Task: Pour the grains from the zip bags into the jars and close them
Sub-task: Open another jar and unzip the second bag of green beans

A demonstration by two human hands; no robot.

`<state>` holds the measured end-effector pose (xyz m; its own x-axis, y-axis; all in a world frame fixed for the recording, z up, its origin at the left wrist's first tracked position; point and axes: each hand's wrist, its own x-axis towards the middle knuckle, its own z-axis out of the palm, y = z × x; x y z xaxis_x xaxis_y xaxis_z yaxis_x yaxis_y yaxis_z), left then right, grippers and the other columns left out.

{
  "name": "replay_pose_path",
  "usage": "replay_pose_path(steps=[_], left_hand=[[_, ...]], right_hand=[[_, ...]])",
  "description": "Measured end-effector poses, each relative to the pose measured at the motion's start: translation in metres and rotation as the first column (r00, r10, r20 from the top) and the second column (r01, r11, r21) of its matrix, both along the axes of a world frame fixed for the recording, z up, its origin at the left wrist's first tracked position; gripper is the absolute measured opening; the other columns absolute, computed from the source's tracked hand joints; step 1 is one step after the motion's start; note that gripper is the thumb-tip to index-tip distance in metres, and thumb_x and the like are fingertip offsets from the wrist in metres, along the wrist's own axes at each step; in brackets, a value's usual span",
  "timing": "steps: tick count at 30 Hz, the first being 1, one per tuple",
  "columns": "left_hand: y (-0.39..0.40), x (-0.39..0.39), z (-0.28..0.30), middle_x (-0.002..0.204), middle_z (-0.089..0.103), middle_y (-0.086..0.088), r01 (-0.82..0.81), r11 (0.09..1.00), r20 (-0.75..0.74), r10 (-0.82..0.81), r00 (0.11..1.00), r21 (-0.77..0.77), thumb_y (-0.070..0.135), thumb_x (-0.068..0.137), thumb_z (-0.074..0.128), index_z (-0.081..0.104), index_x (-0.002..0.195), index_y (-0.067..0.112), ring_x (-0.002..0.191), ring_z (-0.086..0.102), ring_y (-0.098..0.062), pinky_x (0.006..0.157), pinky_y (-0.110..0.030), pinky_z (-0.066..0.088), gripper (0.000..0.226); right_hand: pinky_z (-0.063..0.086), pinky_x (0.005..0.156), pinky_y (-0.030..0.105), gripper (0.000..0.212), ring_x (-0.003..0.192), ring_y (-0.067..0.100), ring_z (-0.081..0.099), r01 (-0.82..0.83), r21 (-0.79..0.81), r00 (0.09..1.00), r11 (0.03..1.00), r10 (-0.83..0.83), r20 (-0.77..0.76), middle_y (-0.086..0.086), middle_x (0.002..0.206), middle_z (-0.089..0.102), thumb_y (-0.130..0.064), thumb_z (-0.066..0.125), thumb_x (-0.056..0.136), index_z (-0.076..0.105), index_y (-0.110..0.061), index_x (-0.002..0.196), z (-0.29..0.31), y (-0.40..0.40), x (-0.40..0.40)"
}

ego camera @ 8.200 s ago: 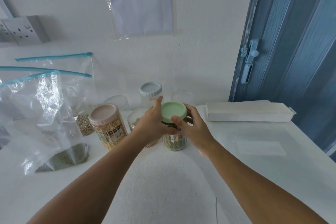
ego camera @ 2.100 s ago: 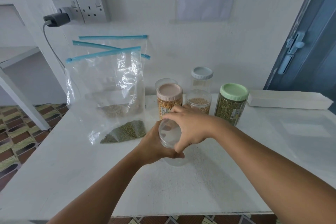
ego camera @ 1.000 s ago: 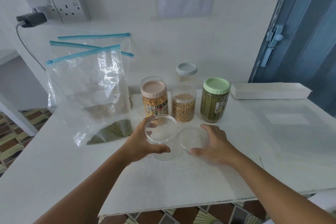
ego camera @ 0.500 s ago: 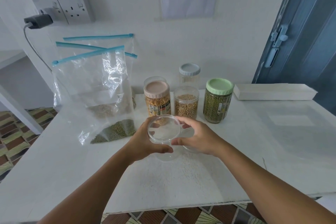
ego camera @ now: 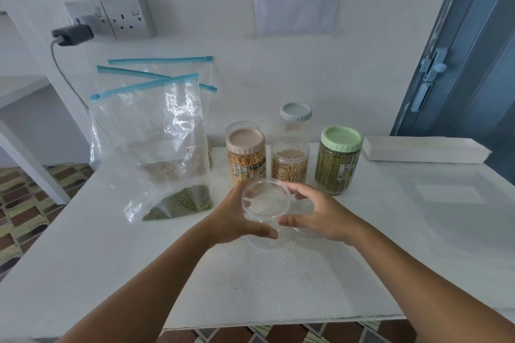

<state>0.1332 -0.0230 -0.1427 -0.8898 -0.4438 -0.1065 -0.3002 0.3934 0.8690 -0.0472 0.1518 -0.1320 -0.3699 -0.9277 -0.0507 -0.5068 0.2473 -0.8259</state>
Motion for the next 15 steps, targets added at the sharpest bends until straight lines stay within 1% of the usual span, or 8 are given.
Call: replay_pose_path(steps=[2,4,6,9,10,12,13,15], left_hand=[[-0.010,0.010,0.009,0.150,0.040,0.005,0.000,1.000,0.071,-0.002,0.997,0.017,0.047,0.050,0.103,0.013,0.161,0.040,0.135,0.048,-0.019,0.110,-0.034,0.048,0.144],[-0.021,0.026,0.027,0.149,0.042,0.004,-0.018,1.000,0.124,0.021,0.992,-0.023,0.043,0.055,0.102,0.008,0.163,0.039,0.131,0.052,-0.018,0.105,-0.029,0.050,0.143],[-0.033,0.046,0.050,0.140,0.052,0.006,-0.057,0.992,0.131,0.071,0.989,-0.110,0.040,0.063,0.098,0.021,0.159,0.039,0.121,0.060,-0.014,0.099,-0.028,0.055,0.123],[-0.051,0.067,0.090,0.118,0.066,0.009,-0.162,0.950,0.033,0.177,0.984,-0.267,0.043,0.072,0.092,0.050,0.142,0.038,0.095,0.070,-0.006,0.089,-0.035,0.061,0.082],[-0.058,0.071,0.103,0.112,0.069,0.010,-0.206,0.922,-0.009,0.215,0.977,-0.328,0.042,0.076,0.090,0.055,0.136,0.037,0.088,0.070,-0.003,0.084,-0.032,0.061,0.069],[-0.074,0.073,0.124,0.104,0.070,0.011,-0.319,0.844,-0.116,0.298,0.947,-0.432,0.040,0.084,0.085,0.061,0.128,0.034,0.079,0.067,-0.001,0.071,-0.022,0.055,0.050],[-0.083,0.072,0.133,0.102,0.070,0.011,-0.375,0.804,-0.178,0.330,0.927,-0.462,0.039,0.086,0.083,0.062,0.125,0.033,0.078,0.066,-0.003,0.069,-0.020,0.052,0.045],[-0.100,0.067,0.145,0.104,0.068,0.007,-0.447,0.723,-0.283,0.346,0.894,-0.527,0.039,0.091,0.078,0.063,0.126,0.029,0.083,0.064,-0.006,0.072,-0.017,0.047,0.040]], right_hand=[[0.039,0.114,0.038,0.092,0.138,0.001,0.042,-0.001,-0.013,1.000,1.000,0.001,0.015,-0.023,0.151,0.045,-0.076,0.077,0.072,0.041,-0.050,0.153,0.009,-0.002,-0.002],[0.040,0.109,0.035,0.081,0.133,-0.001,0.045,0.045,-0.085,0.999,0.995,-0.045,0.002,-0.023,0.143,0.049,-0.075,0.072,0.078,0.045,-0.050,0.150,0.022,-0.010,-0.004],[0.042,0.099,0.027,0.065,0.123,-0.006,0.049,0.071,-0.160,0.995,0.985,-0.081,-0.057,-0.024,0.131,0.055,-0.069,0.069,0.084,0.054,-0.047,0.144,0.038,-0.025,0.000],[0.047,0.089,0.020,0.047,0.109,-0.001,0.058,0.053,-0.252,0.987,0.966,-0.088,-0.131,-0.021,0.118,0.060,-0.055,0.071,0.092,0.063,-0.040,0.136,0.063,-0.059,0.017],[0.049,0.088,0.020,0.044,0.107,0.000,0.059,0.044,-0.277,0.988,0.960,-0.083,-0.133,-0.019,0.116,0.062,-0.052,0.071,0.093,0.064,-0.038,0.135,0.071,-0.073,0.023],[0.053,0.090,0.025,0.045,0.108,0.004,0.061,0.031,-0.310,0.991,0.950,-0.070,-0.113,-0.015,0.117,0.064,-0.048,0.071,0.095,0.063,-0.033,0.137,0.086,-0.104,0.035],[0.054,0.091,0.028,0.047,0.109,0.007,0.062,0.035,-0.318,0.993,0.947,-0.070,-0.098,-0.013,0.119,0.065,-0.047,0.070,0.096,0.061,-0.032,0.139,0.094,-0.120,0.040],[0.055,0.093,0.032,0.049,0.111,0.010,0.063,0.063,-0.340,0.995,0.938,-0.086,-0.053,-0.009,0.124,0.064,-0.048,0.069,0.097,0.058,-0.031,0.143,0.108,-0.153,0.048]])
